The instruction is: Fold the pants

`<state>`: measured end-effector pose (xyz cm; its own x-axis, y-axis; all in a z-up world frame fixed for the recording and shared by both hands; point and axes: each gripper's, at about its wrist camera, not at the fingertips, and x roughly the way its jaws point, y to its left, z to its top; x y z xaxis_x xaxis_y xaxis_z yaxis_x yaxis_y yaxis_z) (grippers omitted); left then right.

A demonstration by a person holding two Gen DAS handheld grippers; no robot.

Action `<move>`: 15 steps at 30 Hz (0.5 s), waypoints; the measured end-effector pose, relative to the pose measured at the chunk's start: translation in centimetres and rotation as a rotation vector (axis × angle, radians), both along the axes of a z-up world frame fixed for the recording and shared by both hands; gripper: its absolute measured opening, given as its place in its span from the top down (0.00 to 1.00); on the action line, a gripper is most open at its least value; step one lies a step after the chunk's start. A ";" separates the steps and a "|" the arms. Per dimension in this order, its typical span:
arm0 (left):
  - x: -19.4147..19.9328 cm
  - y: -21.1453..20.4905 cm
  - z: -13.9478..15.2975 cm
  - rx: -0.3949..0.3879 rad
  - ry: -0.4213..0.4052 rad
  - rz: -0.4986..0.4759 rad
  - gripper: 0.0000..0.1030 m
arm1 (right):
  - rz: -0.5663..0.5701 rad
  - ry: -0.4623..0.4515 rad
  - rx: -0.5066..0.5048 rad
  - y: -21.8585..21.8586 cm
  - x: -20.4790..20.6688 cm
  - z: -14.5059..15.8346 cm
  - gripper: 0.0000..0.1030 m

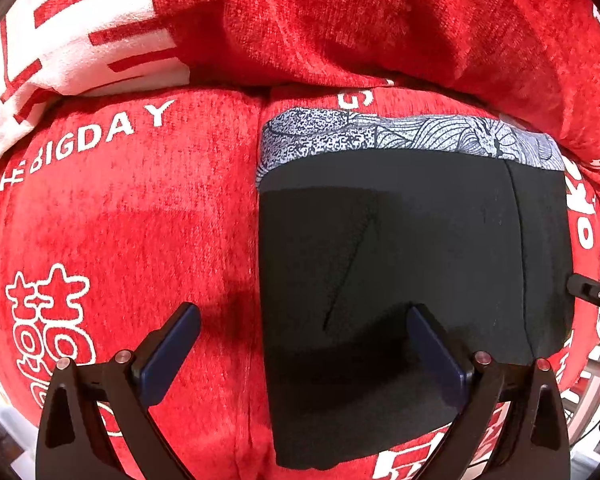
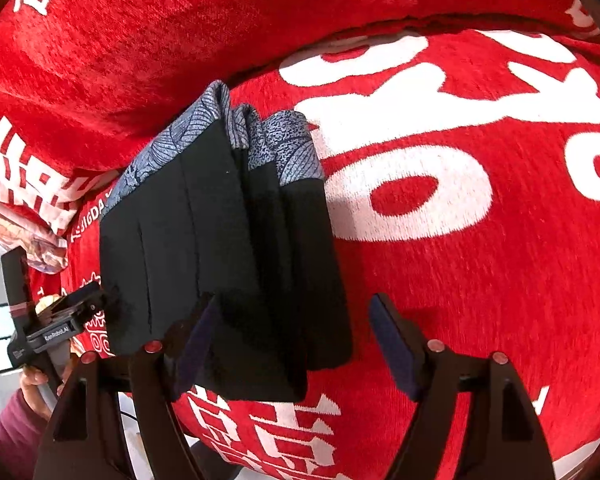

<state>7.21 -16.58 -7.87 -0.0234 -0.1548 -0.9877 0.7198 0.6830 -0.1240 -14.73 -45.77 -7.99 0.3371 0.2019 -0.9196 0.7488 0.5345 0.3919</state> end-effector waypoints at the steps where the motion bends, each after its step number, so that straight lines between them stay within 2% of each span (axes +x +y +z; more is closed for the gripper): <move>1: 0.1 -0.1 -0.1 0.000 0.002 0.002 0.00 | 0.007 0.001 0.003 -0.1 0.1 -0.1 0.23; 9: 0.6 -0.9 -1.1 -0.014 0.029 -0.004 0.00 | 0.029 -0.017 0.038 -0.7 0.8 -1.0 0.22; 15: 1.3 -1.5 -2.2 -0.048 0.105 0.006 0.00 | 0.043 -0.062 0.087 -1.2 0.8 -1.7 0.22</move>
